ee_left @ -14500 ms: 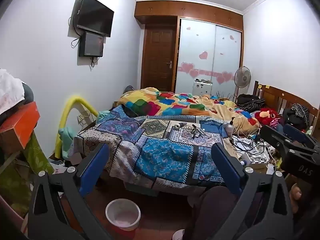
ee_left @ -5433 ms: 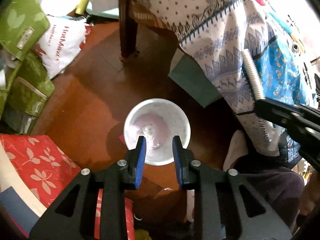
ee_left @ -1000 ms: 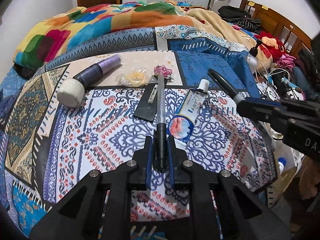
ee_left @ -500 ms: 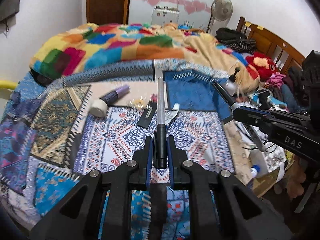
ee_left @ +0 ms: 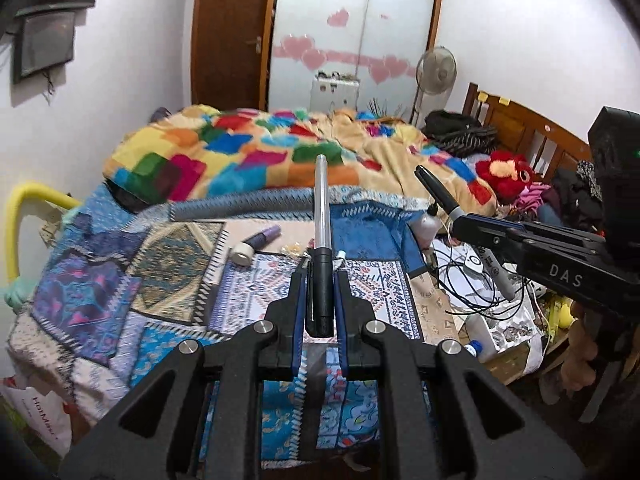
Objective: Collect trash
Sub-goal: 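Carry the marker with the right tool while the left tool carries the pen to the bin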
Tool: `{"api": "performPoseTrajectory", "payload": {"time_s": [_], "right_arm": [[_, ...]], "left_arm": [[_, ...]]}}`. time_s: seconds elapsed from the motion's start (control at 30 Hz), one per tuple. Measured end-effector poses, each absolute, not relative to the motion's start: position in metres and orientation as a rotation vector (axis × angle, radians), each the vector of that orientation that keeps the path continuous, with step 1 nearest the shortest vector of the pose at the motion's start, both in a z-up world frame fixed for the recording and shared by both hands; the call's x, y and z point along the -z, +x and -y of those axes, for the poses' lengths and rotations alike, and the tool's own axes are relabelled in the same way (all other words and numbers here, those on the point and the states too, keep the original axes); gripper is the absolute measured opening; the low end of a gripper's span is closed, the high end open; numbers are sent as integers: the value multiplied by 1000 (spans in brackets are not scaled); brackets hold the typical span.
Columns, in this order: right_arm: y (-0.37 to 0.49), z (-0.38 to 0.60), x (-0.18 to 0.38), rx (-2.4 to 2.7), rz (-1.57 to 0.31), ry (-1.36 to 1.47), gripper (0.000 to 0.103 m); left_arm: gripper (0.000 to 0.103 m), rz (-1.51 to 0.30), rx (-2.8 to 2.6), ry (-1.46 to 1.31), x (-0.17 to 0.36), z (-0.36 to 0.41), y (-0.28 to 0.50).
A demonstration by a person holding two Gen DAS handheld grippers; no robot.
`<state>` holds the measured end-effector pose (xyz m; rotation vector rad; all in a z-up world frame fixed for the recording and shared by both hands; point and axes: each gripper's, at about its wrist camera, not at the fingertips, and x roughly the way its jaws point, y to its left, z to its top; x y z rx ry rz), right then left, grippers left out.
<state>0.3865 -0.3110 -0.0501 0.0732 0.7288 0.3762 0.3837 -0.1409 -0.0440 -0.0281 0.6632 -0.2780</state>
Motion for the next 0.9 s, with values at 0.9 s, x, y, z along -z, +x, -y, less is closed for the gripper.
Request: {"api": "performPoseTrajectory", "payload": {"time_s": [0.9], "right_arm": [[252,166,6,-608,-627,-65,11]], "left_arm": [[13,-591,-38,-120,27,-45,176]]}}
